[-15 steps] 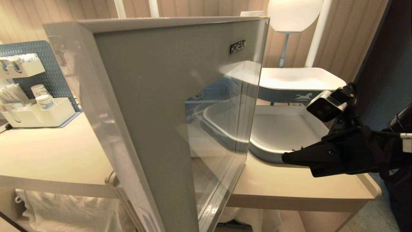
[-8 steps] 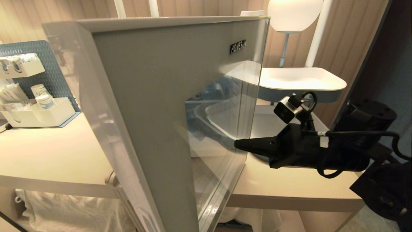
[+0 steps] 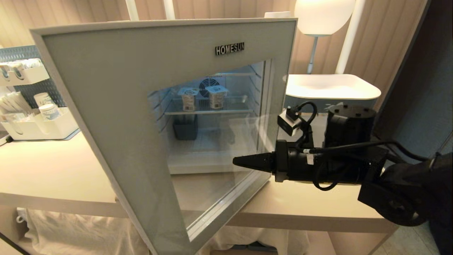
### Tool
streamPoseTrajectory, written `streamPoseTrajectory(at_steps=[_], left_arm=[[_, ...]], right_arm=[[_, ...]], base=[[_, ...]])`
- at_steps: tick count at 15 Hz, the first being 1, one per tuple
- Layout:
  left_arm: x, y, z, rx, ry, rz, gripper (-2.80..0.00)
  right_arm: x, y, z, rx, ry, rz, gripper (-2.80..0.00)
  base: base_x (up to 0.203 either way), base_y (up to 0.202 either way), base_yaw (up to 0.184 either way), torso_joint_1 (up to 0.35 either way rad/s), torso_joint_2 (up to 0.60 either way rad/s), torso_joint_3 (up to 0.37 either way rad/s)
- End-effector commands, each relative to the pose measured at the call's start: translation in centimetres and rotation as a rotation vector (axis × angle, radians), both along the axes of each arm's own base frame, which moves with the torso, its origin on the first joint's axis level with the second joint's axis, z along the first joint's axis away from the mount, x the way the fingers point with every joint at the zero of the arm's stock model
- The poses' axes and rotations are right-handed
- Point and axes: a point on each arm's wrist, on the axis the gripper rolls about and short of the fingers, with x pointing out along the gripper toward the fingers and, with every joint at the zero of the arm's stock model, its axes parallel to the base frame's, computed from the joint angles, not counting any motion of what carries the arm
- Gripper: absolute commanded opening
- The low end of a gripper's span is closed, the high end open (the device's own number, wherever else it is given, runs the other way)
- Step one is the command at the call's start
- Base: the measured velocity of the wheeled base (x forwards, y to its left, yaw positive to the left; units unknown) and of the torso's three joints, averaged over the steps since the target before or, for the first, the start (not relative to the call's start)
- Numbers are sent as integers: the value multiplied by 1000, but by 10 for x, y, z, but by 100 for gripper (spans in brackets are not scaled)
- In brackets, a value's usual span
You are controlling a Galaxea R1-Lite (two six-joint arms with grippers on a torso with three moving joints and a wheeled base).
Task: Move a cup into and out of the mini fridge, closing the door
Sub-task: Close the freezer door
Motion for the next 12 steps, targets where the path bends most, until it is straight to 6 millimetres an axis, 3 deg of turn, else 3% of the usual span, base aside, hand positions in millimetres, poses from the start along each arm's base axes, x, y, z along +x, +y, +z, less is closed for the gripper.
streamPoseTrajectory(at_steps=[1,7,12], left_arm=[[0,0,0,-1,1,1,-280],[0,0,1,-1,-1,1,-280],[0,0,0,-1,1,1,-280]], right_arm=[[12,17,-1,-19,-17,-27,-280],[48,50,0,-115,-49,-111,-280],[80,73,-17,-187,-27,-190,-280]], base=[[0,0,0,0,0,0],[0,0,0,0,0,0],[0,0,0,0,0,0]])
